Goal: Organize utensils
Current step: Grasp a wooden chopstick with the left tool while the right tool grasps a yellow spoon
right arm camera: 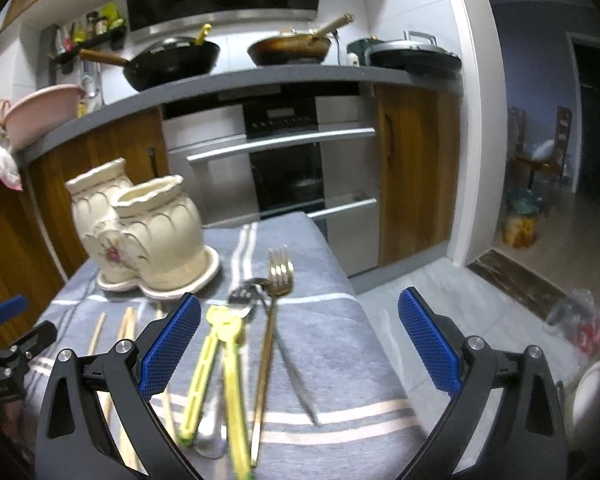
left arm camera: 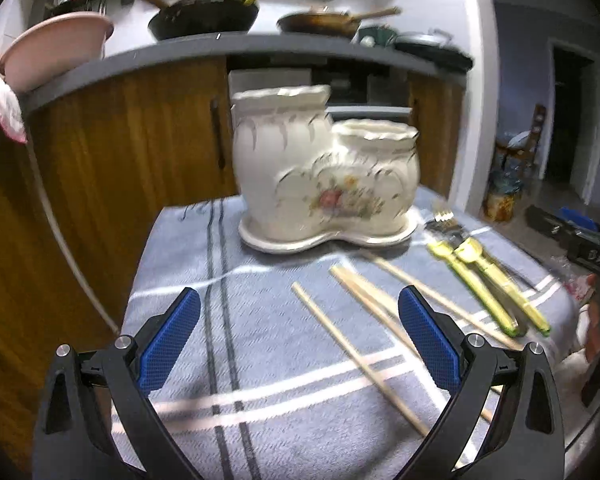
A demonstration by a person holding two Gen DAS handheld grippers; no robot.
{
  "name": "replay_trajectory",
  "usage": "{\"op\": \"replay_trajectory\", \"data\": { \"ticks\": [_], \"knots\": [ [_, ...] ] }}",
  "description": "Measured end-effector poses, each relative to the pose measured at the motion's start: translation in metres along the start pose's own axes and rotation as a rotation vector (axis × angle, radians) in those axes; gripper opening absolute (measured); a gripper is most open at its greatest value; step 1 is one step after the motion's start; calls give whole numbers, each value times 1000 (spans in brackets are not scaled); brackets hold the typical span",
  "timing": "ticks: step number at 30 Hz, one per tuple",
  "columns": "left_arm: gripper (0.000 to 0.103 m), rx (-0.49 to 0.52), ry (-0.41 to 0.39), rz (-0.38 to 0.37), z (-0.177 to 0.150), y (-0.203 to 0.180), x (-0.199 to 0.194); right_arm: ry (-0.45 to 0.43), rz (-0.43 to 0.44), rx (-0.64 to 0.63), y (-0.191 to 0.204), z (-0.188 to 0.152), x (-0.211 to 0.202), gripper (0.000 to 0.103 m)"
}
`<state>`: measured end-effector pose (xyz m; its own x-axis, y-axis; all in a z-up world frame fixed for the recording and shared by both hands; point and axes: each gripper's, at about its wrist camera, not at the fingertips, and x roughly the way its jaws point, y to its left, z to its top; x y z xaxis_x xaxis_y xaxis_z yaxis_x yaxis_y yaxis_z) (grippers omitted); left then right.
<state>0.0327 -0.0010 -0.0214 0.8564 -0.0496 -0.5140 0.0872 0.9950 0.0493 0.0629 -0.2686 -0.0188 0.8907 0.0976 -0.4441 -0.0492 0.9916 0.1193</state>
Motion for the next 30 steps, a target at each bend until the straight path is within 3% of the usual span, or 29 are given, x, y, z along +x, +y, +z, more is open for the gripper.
{"op": "replay_trajectory", "data": {
  "ticks": [3, 5, 8, 11, 14, 18, 20, 26, 30],
  "knots": [
    [96, 6, 61, -3, -1, -2, 6, 28, 0, 13, -7, 6, 4, 98],
    [86, 16, 96, -11, -1, -4, 10, 53, 30, 33, -12, 17, 7, 97],
    [81, 18, 148, -16, -1, -7, 16, 69, 46, 37, -15, 37, 13, 96],
    [78, 23, 174, -30, 4, -10, 18, 77, 60, 24, -11, 54, 20, 94],
    [75, 42, 182, -23, 11, -14, 17, 101, 63, 14, -6, 62, 30, 86],
    [68, 34, 211, -47, 14, -15, 19, 194, 96, -11, -3, 45, 46, 72],
    [58, 36, 237, -69, 10, -17, 21, 232, 129, -18, -2, 35, 49, 66],
    [39, 48, 290, -105, -2, -20, 25, 288, 231, -125, 19, 11, 36, 55],
    [30, 26, 343, -128, -8, -17, 34, 329, 260, -173, 30, 0, 34, 40]
  ]
}}
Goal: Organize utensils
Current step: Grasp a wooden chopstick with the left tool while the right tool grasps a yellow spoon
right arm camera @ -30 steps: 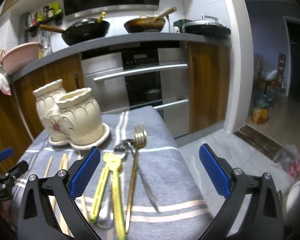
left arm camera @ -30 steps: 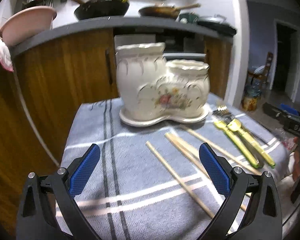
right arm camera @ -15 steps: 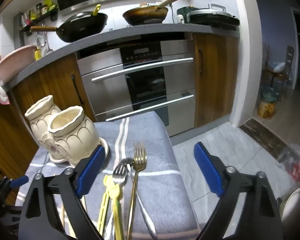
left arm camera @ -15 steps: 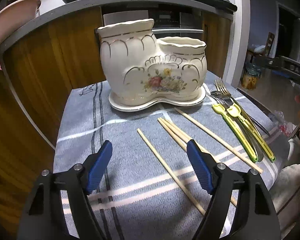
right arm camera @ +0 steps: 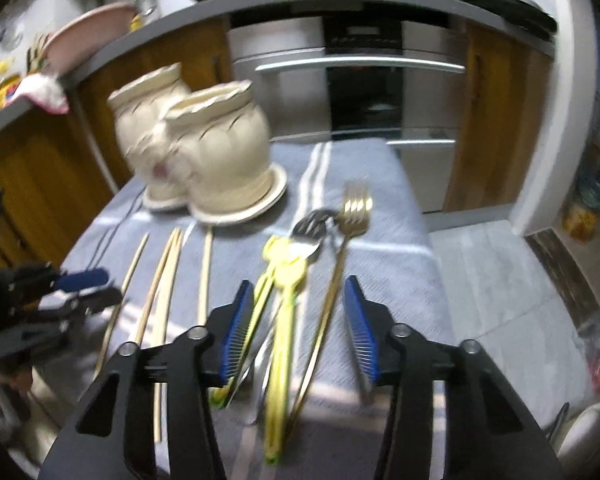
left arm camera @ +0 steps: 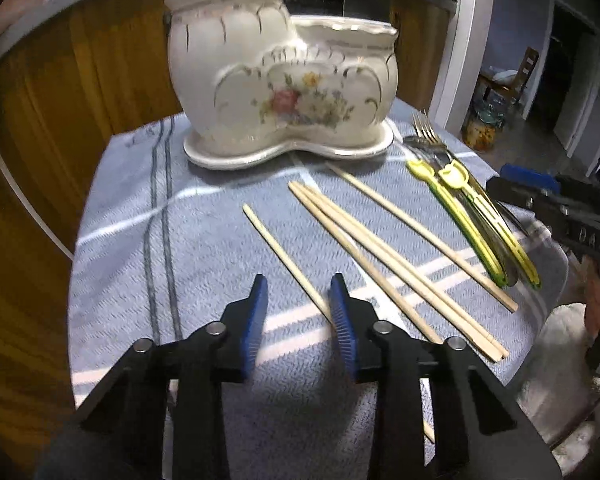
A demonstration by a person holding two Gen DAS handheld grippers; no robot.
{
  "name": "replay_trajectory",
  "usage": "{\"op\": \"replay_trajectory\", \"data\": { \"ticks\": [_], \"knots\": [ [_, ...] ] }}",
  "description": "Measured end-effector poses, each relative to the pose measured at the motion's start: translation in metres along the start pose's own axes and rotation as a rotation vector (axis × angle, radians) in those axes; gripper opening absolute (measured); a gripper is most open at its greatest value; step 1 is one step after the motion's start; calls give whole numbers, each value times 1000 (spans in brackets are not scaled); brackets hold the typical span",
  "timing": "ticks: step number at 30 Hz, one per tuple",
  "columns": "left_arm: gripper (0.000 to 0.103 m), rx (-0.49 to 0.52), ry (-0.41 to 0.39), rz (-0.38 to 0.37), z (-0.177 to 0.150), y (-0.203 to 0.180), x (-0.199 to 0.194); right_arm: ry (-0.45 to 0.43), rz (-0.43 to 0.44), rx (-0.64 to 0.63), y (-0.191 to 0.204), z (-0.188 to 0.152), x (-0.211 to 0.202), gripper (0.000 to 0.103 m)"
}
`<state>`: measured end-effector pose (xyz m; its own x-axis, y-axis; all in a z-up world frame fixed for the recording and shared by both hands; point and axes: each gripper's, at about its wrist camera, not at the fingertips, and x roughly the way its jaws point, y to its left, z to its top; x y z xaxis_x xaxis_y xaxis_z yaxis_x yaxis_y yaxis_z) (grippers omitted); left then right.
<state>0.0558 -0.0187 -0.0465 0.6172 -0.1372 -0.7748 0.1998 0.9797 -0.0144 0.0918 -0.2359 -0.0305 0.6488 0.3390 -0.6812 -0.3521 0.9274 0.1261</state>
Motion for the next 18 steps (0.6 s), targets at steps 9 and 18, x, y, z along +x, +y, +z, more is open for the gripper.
{"op": "replay_trajectory", "data": {
  "ticks": [9, 18],
  "knots": [
    [18, 28, 40, -31, 3, 4, 4, 63, 56, 43, -7, -3, 16, 26],
    [11, 29, 92, -46, 12, 15, 10, 43, 99, 48, -4, -4, 11, 10]
  ]
}}
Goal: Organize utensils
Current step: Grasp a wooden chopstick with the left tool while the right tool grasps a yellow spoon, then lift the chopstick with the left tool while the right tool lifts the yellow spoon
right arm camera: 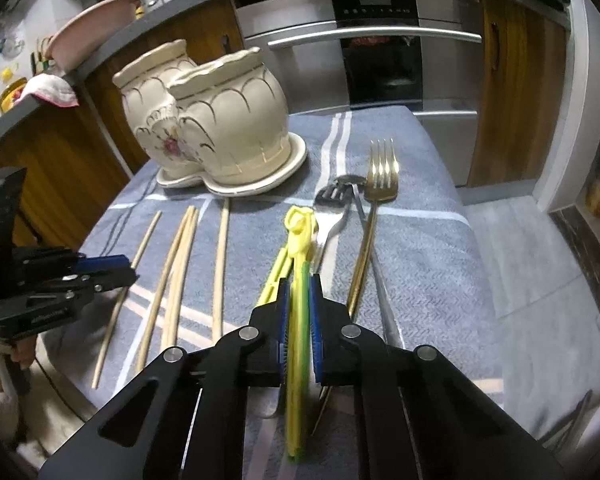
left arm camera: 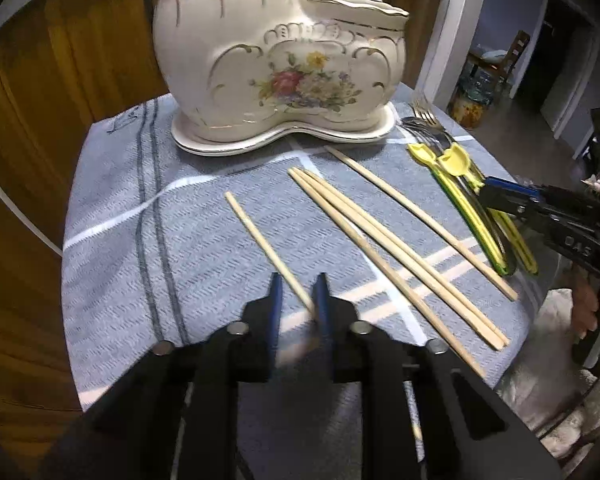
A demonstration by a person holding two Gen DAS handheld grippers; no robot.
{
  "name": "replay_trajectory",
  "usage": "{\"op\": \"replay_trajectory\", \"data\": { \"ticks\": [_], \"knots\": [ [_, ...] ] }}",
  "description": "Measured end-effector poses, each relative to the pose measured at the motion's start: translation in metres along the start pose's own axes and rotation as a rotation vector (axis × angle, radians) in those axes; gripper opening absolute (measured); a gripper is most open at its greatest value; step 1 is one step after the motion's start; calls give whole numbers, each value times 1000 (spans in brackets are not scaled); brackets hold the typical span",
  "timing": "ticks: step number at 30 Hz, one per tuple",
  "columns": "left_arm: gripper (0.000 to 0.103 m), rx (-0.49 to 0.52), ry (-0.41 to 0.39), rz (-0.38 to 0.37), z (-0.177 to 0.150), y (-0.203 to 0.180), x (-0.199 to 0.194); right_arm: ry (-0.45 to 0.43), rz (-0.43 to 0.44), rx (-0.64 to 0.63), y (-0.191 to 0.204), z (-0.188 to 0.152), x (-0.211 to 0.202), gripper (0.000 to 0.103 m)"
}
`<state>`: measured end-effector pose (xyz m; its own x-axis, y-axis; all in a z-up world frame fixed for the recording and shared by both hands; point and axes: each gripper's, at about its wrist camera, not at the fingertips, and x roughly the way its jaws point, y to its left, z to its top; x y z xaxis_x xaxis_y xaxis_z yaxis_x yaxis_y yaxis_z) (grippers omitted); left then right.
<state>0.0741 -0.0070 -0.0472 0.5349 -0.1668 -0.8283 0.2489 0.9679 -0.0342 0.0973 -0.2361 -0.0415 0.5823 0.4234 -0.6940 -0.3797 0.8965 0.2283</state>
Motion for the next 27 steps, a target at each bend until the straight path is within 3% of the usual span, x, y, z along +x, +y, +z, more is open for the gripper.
{"op": "replay_trajectory", "data": {
  "ticks": [3, 8, 12, 19, 21, 24, 27],
  "knots": [
    [8, -11, -7, -14, 0, 5, 1, -7, 3, -4, 1, 1, -2, 10],
    [4, -3, -57, -10, -6, 13, -11, -96, 53, 6, 4, 7, -20, 8],
    [4, 10, -100, 10, -8, 20, -23, -143, 38, -35, 10, 13, -27, 1],
    [3, 36, -97, 18, -13, 25, -24, -80, 16, -46, 11, 16, -12, 2],
    [3, 61, -95, 35, -13, 24, -23, -56, -27, -82, 15, 15, -7, 9],
    [3, 75, -90, 20, -15, 23, -23, -37, -25, -106, 18, 12, -2, 21],
    [3, 82, -91, 11, -15, 23, -22, -9, -29, -169, 29, 14, 5, 21]
  ]
}}
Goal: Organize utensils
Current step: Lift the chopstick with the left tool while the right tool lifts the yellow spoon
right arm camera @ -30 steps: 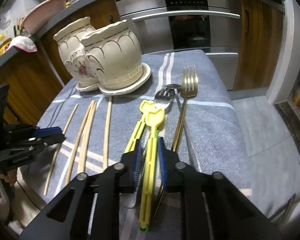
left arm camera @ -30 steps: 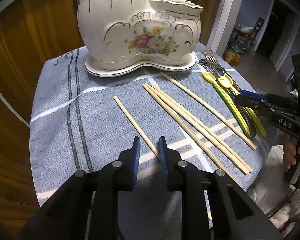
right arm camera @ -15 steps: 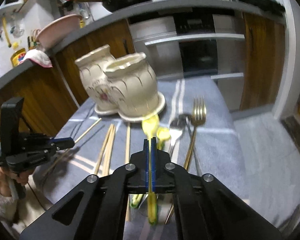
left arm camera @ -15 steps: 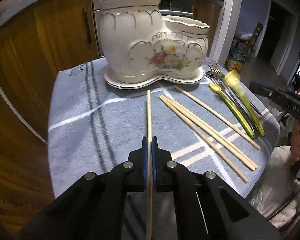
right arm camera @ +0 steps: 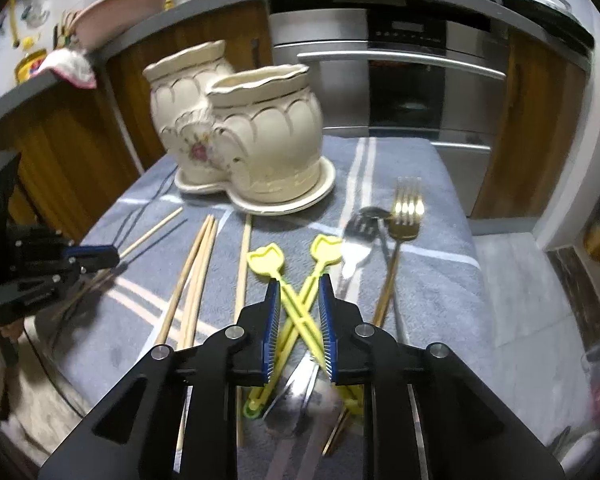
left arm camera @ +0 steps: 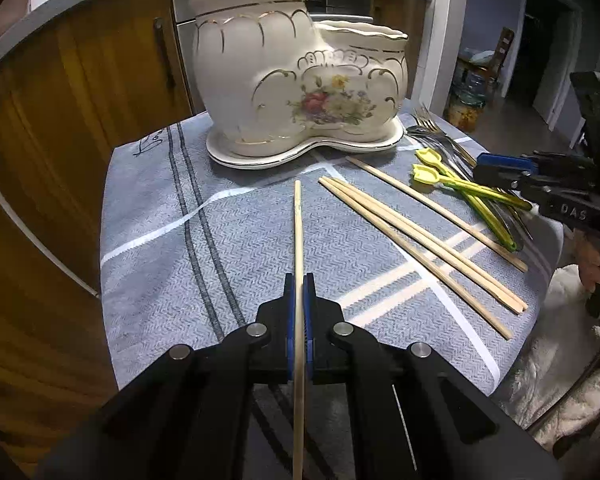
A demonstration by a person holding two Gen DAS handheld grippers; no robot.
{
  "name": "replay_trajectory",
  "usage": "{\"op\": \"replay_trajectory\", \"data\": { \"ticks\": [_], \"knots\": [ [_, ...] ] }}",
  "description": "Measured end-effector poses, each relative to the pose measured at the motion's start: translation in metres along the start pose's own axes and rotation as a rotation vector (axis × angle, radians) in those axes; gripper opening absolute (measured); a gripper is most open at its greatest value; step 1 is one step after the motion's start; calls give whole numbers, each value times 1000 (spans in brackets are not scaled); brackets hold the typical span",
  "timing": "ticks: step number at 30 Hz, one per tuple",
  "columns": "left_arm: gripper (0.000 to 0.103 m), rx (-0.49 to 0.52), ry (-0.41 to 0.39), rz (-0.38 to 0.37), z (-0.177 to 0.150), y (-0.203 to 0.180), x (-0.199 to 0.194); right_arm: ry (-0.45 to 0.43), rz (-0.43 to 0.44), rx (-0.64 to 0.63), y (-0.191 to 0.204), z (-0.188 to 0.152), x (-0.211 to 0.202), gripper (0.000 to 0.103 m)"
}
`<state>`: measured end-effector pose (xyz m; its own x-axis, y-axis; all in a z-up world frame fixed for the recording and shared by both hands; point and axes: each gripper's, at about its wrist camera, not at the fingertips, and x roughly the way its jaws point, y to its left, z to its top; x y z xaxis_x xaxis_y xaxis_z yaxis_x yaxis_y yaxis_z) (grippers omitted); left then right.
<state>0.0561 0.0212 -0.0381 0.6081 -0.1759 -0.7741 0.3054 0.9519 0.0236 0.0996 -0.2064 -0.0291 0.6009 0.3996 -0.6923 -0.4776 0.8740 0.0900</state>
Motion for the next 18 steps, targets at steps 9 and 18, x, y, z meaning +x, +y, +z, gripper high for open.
{"op": "replay_trajectory", "data": {
  "ticks": [9, 18],
  "knots": [
    [3, -1, 1, -14, 2, 1, 3, 76, -90, -162, 23, 4, 27, 21],
    [3, 26, -82, -38, 2, 1, -16, -7, -80, -150, 22, 6, 5, 8]
  ]
}}
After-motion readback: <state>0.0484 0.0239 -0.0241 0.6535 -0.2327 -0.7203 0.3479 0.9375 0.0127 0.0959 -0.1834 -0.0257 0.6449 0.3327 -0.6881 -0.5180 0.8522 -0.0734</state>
